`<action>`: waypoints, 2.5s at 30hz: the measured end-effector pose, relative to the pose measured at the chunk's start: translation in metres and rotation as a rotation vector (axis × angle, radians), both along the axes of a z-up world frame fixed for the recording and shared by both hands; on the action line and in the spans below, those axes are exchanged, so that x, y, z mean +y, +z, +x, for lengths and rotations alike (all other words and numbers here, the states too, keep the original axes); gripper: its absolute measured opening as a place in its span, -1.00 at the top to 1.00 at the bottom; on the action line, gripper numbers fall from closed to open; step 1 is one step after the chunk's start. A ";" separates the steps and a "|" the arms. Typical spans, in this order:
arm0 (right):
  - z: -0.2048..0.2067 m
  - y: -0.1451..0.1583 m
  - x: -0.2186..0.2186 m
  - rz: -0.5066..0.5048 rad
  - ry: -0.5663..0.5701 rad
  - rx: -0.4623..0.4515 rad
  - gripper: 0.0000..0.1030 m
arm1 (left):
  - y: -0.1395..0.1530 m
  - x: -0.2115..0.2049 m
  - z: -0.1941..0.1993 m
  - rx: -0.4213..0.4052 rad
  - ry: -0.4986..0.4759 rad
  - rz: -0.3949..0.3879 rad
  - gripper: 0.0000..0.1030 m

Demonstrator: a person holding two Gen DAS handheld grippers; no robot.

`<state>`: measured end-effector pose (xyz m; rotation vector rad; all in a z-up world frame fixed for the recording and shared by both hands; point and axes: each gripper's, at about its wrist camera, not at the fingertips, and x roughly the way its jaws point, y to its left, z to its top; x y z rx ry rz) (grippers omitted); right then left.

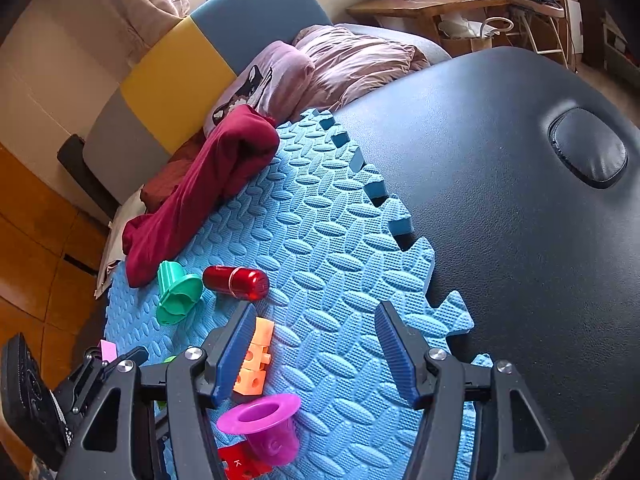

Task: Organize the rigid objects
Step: 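Grasp the green fan-shaped toy with the left tool while the right grasps the teal stand, then carry the green toy into the pink tray and open the left tool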

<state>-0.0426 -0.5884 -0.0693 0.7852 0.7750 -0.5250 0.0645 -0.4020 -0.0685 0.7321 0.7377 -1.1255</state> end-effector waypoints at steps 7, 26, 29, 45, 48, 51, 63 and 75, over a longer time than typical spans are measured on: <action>0.000 -0.001 -0.001 0.000 -0.007 0.004 -0.22 | -0.021 -0.009 0.005 0.037 0.000 0.058 -0.09; 0.026 0.006 0.040 -0.120 0.215 0.007 -0.06 | -0.023 0.104 -0.031 0.077 0.478 -0.144 -0.02; 0.035 0.004 0.053 -0.128 0.285 0.011 0.12 | -0.031 0.105 -0.032 0.076 0.485 -0.141 -0.02; 0.204 0.015 0.095 -0.232 0.573 0.181 0.22 | -0.032 0.118 -0.027 0.139 0.493 -0.206 -0.01; 0.227 -0.008 0.097 -0.238 0.597 0.248 0.22 | -0.032 0.120 -0.026 0.148 0.495 -0.215 -0.01; 0.232 -0.025 0.106 -0.247 0.641 0.319 0.43 | -0.031 0.122 -0.026 0.157 0.496 -0.224 -0.01; 0.155 -0.017 0.137 -0.170 0.731 0.251 0.43 | -0.013 0.145 -0.050 0.164 0.498 -0.240 -0.01; 0.117 -0.029 0.141 -0.134 0.693 0.176 0.42 | 0.027 0.181 -0.073 0.163 0.508 -0.314 -0.01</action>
